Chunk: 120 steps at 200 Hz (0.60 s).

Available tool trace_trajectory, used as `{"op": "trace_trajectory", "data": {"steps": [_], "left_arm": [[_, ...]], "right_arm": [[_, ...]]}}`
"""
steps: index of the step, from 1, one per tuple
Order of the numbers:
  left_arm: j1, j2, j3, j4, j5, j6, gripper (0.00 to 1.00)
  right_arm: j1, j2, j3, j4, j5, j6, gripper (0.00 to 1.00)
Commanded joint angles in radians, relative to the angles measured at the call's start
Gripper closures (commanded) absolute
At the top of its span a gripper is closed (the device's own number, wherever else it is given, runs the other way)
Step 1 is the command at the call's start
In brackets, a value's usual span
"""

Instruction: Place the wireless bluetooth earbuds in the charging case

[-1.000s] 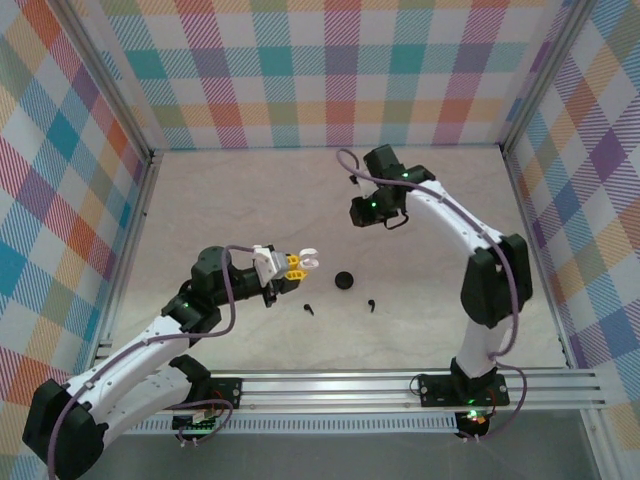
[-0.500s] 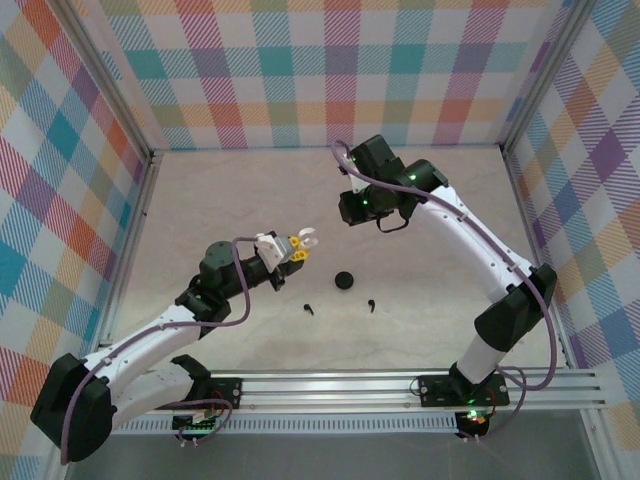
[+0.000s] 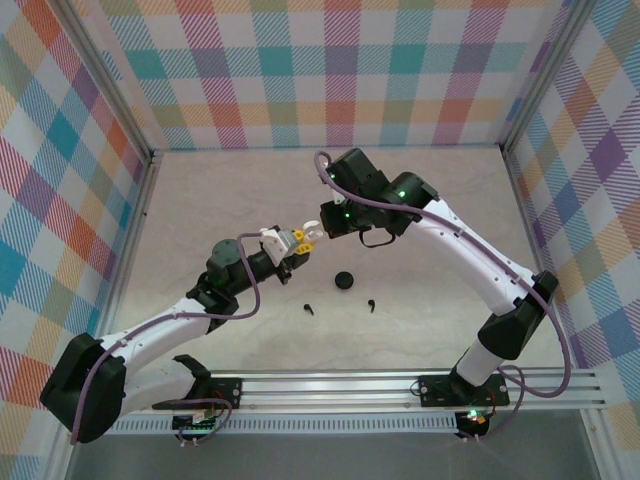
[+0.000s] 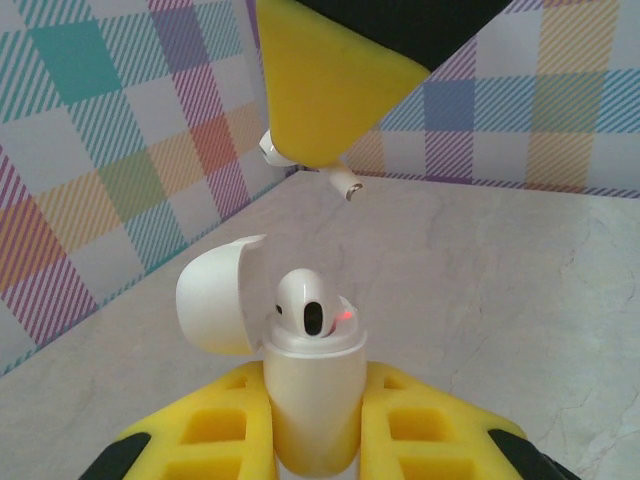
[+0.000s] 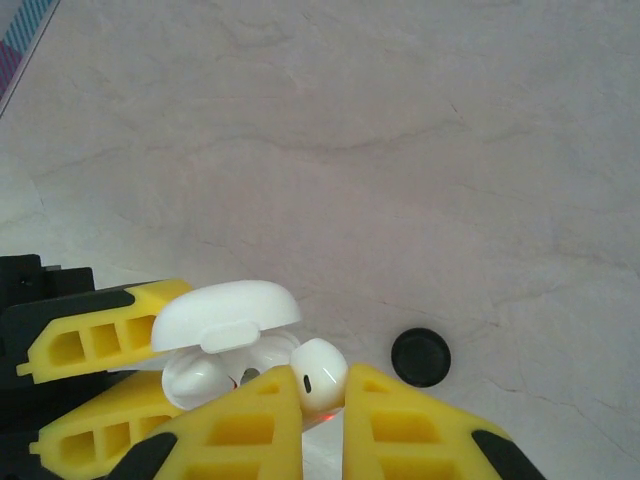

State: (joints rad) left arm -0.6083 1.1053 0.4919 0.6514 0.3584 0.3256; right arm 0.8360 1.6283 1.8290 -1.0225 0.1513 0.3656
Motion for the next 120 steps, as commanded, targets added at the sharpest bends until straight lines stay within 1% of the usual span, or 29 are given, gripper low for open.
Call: {"op": "trace_trajectory", "data": {"steps": [1, 120], "left_arm": [[-0.016, -0.003, 0.025, 0.077, 0.030, -0.023, 1.00], [-0.028, 0.022, 0.034, 0.136, 0.008, -0.059, 1.00]], "right_arm": [[0.011, -0.016, 0.019, 0.007, 0.045, 0.031, 0.86], [0.050, 0.024, 0.043, 0.018, 0.065, 0.072, 0.88]]}}
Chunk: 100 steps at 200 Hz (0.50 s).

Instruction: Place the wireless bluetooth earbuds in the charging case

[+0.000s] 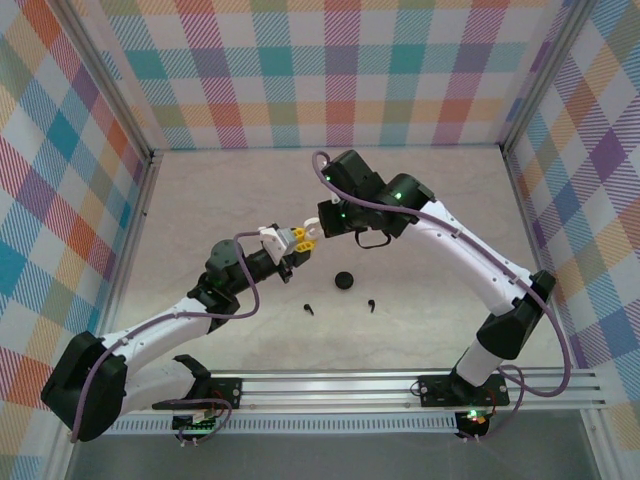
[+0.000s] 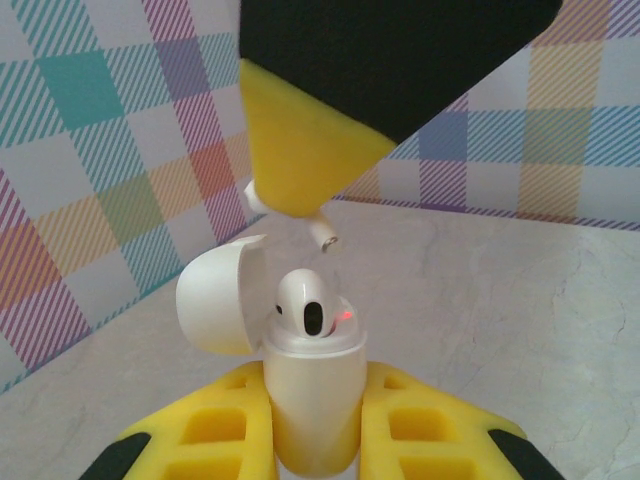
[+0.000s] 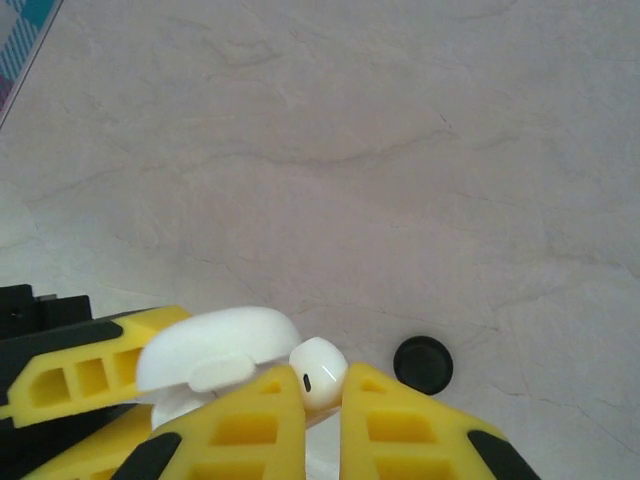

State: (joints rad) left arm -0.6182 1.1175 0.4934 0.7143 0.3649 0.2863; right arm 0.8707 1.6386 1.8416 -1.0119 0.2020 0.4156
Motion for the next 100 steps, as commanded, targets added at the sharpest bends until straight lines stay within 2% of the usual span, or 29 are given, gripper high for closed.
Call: {"op": "trace_trajectory", "data": {"steps": [1, 100], "left_arm": [[-0.018, 0.011, 0.033, 0.074, 0.002, -0.020, 1.00], [-0.029, 0.012, 0.031, 0.089, -0.025, -0.034, 1.00]], "right_arm": [[0.016, 0.015, 0.030, 0.007, 0.014, 0.023, 0.88], [0.044, 0.033, 0.026, -0.006, 0.050, 0.031, 0.88]]}}
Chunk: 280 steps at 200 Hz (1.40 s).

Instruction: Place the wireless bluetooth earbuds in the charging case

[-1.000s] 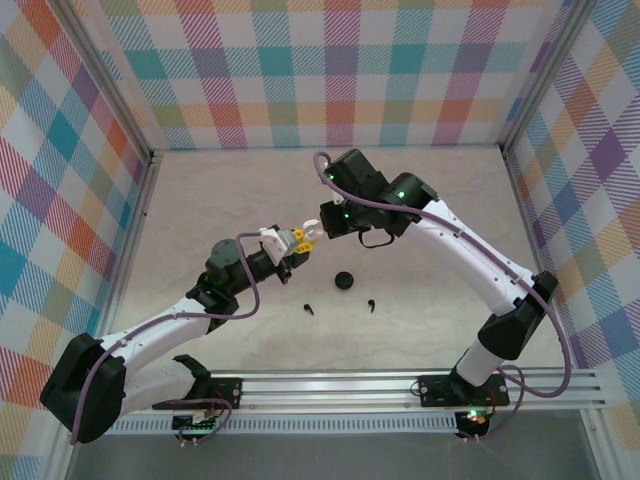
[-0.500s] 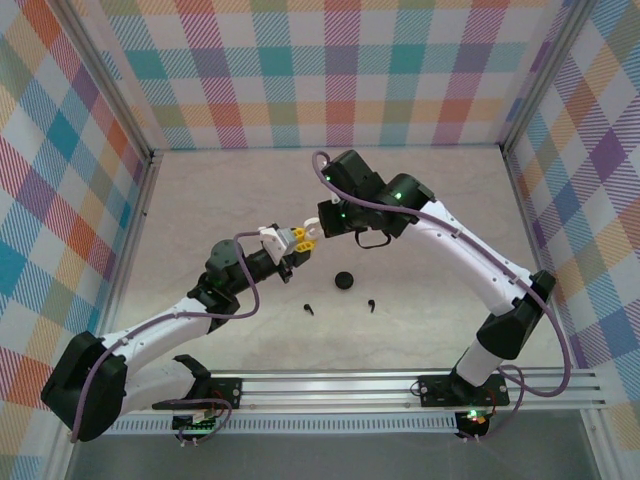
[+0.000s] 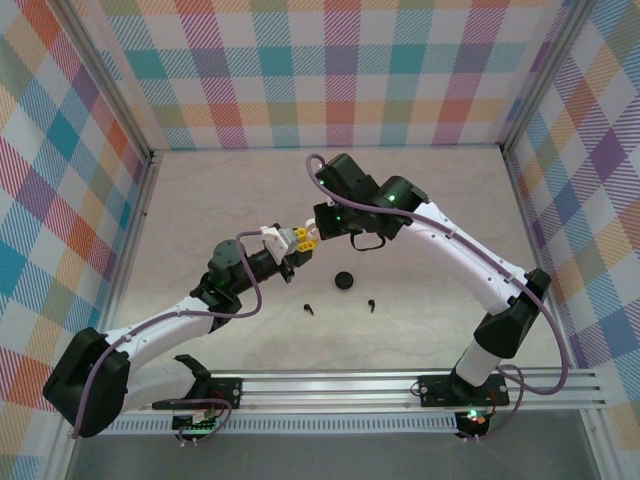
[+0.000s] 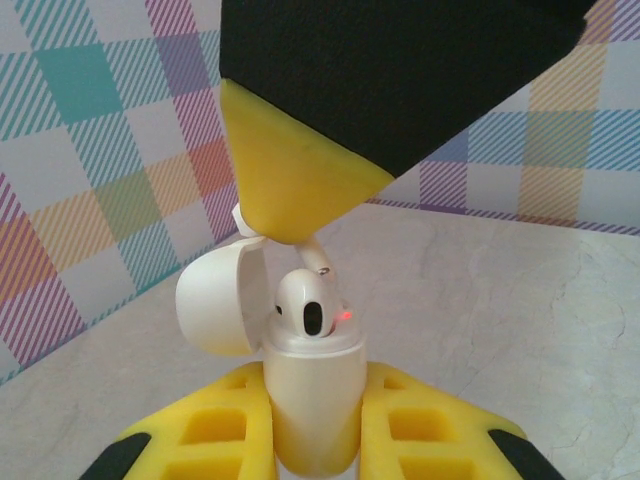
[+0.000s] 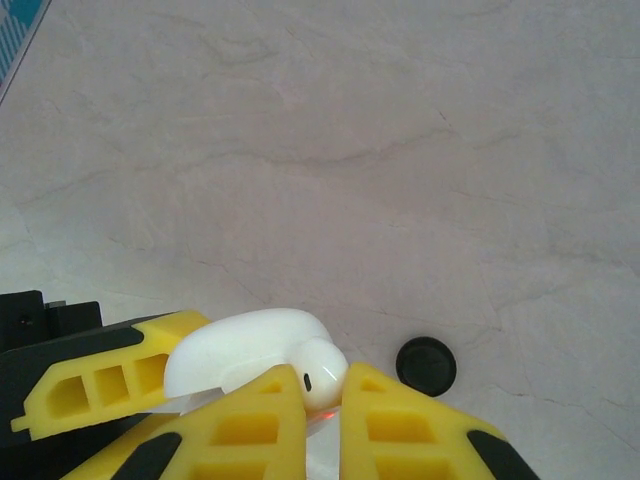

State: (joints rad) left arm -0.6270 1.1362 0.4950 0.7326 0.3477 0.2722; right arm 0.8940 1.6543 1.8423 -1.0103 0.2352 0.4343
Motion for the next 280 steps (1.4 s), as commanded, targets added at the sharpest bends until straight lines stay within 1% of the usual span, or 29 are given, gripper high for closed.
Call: {"op": "trace_trajectory", "data": {"steps": [1, 50, 115, 151, 213, 235, 280], "left_arm": [[-0.019, -0.006, 0.030, 0.073, -0.008, -0.020, 1.00], [-0.020, 0.006, 0.039, 0.088, -0.020, -0.058, 1.00], [-0.020, 0.026, 0.049, 0.153, 0.002, -0.192, 1.00], [-0.020, 0.013, 0.068, 0.138, 0.003, -0.235, 1.00], [-0.020, 0.019, 0.065, 0.146, -0.015, -0.242, 1.00], [-0.020, 0.027, 0.068, 0.169, -0.010, -0.259, 1.00], [-0.020, 0.024, 0.086, 0.150, -0.022, -0.289, 1.00]], "right_arm": [[0.021, 0.017, 0.025, -0.007, 0.017, 0.012, 0.88], [0.036, 0.034, 0.030, -0.011, 0.055, -0.002, 0.88], [0.042, 0.033, -0.022, 0.065, 0.061, -0.014, 0.88], [0.042, 0.006, -0.072, 0.099, 0.060, -0.006, 0.88], [0.044, 0.011, -0.036, 0.025, 0.110, -0.015, 0.88], [0.051, 0.012, -0.037, 0.016, 0.138, -0.024, 0.88], [0.054, 0.009, -0.040, 0.006, 0.172, -0.036, 0.88]]}}
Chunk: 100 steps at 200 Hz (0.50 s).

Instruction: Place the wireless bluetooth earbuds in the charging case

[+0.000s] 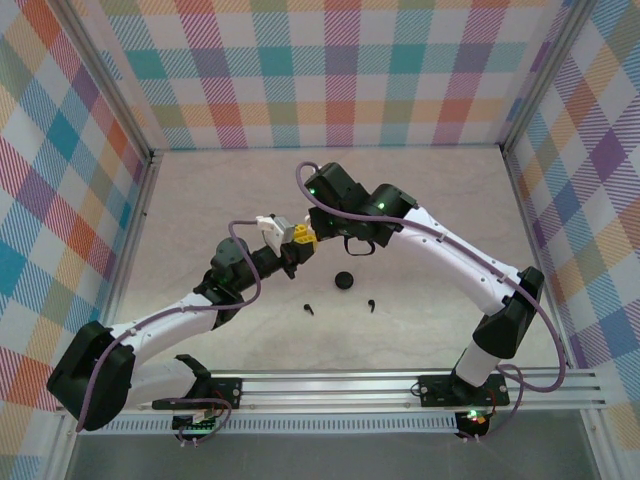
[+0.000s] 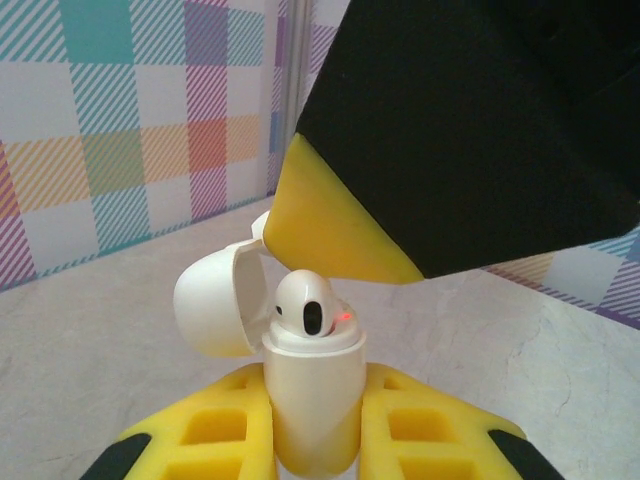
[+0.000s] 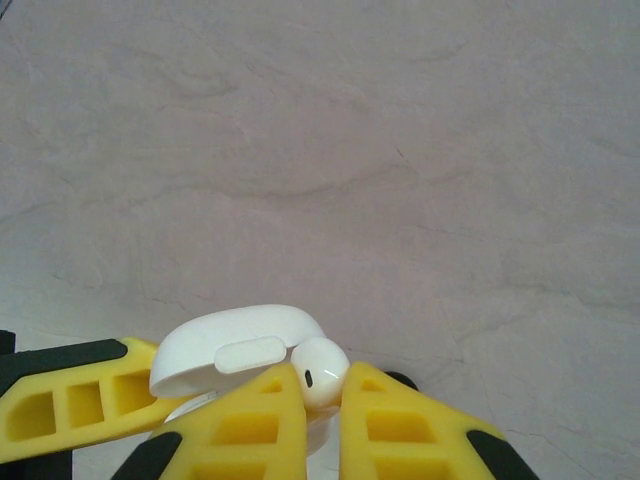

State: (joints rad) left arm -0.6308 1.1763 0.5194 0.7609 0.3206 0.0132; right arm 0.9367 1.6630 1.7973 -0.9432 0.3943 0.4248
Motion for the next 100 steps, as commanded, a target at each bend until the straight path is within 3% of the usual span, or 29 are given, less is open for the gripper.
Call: {"op": "trace_trajectory", "data": {"steps": [1, 100], "left_arm": [[-0.017, -0.017, 0.062, 0.121, 0.005, -0.031, 1.00], [-0.017, 0.007, 0.088, 0.099, 0.033, -0.061, 1.00]], "right_arm": [[0.011, 0.001, 0.005, -0.062, 0.014, -0.028, 0.88], [0.033, 0.043, 0.070, -0.091, -0.071, -0.037, 0.83]]}}
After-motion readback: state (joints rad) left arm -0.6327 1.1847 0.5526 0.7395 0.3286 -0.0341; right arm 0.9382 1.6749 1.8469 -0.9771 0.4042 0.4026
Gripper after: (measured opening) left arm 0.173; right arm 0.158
